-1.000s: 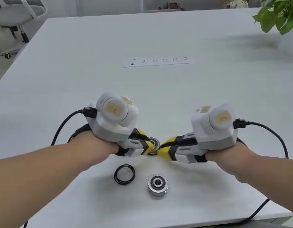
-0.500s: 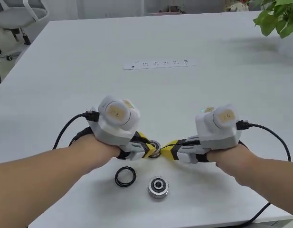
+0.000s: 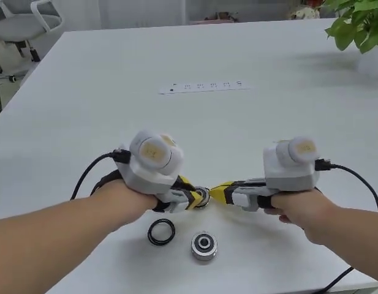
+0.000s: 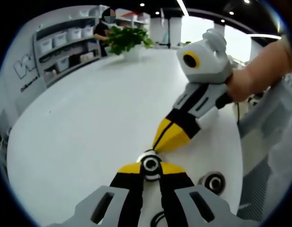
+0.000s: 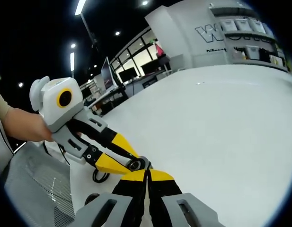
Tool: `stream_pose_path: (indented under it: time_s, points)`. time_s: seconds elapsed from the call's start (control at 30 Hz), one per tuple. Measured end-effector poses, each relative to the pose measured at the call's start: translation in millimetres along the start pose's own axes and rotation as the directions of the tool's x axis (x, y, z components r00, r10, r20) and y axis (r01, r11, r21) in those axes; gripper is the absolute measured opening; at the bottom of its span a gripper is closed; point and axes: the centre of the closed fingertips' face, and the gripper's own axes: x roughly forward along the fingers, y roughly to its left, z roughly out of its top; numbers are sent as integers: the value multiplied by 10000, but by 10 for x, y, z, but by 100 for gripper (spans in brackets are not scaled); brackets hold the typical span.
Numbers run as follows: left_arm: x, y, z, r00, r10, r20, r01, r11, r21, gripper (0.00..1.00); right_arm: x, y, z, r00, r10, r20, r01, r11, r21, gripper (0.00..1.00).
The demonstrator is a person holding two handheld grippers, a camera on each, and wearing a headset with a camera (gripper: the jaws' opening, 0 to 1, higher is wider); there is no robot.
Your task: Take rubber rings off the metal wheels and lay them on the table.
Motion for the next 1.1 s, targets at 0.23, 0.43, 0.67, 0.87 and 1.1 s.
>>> stream_pose_path:
  time_s: [0.23,0.43,0.67,0.87,1.1]
  points:
    - [2,-10,4,10000,83,8,-83,10000,43,13,-9,29,4,10000,48,7,-48,9997,245,0]
    - [5,-8,3,9999,164,-19,-164,9998,74,13,-5,64,13,10000,74,-40,-73,9997,232,0]
    - [9,-4,0,9998,198,-21,-198,9998,88,13,45,182,23,9991,348,-222,-349,9994,-46,0]
    - [6,-5,0,9997,219,76,-219,9998,8,13,40,270,89,9968,794,-4,-794,9968,-92,0]
    - [4,-10,4,9998,184,112,-183,9998,-100,14,12,195,7,9984,536,-157,-536,9986,-10,0]
